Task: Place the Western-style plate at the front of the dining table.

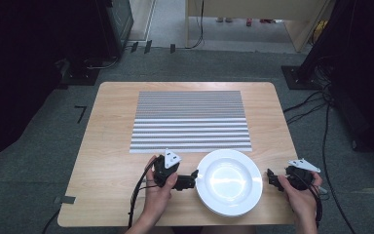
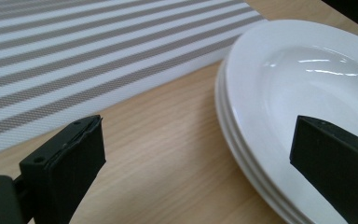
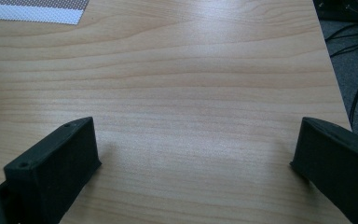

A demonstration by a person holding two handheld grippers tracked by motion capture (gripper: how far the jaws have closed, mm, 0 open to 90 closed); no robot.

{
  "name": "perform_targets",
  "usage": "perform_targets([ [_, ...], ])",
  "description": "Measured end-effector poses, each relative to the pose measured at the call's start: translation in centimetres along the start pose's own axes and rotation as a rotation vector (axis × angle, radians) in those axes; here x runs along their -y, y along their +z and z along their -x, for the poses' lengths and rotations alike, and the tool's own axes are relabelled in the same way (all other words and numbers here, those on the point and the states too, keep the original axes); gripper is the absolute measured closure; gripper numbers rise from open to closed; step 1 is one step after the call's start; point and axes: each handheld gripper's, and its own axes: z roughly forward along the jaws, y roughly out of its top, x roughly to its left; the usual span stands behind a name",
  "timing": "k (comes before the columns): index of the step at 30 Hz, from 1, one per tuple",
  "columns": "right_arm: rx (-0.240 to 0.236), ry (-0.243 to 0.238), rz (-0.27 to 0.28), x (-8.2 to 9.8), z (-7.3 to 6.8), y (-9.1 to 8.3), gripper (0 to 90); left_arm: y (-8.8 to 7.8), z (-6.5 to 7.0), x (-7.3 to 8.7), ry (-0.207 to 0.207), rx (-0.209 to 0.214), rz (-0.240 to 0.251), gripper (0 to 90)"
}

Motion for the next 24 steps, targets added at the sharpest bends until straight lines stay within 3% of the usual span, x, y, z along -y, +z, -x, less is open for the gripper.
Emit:
perform_targets([
  [8, 0.007, 0.008, 0.000, 0.0, -0.1, 0.0, 0.0, 0.2, 1.5, 0.2, 0.011, 0.046, -0.009, 3.3],
  [15, -0.002, 0.031, 0.003, -0.2, -0.1, -0.3, 0.9, 0.5, 1.9, 0.5, 0.010, 0.069, -0.014, 3.3],
  [20, -0.011, 0.046, 0.059, -0.5, -0.2, -1.3, 0.9, 0.7, 2.1, 0.6, 0.010, 0.079, -0.015, 3.3],
  [24, -0.043, 0.029, 0.115, -1.2, -1.4, -2.7, 1.2, 0.9, 2.6, 0.7, 0.012, 0.086, -0.027, 3.4],
])
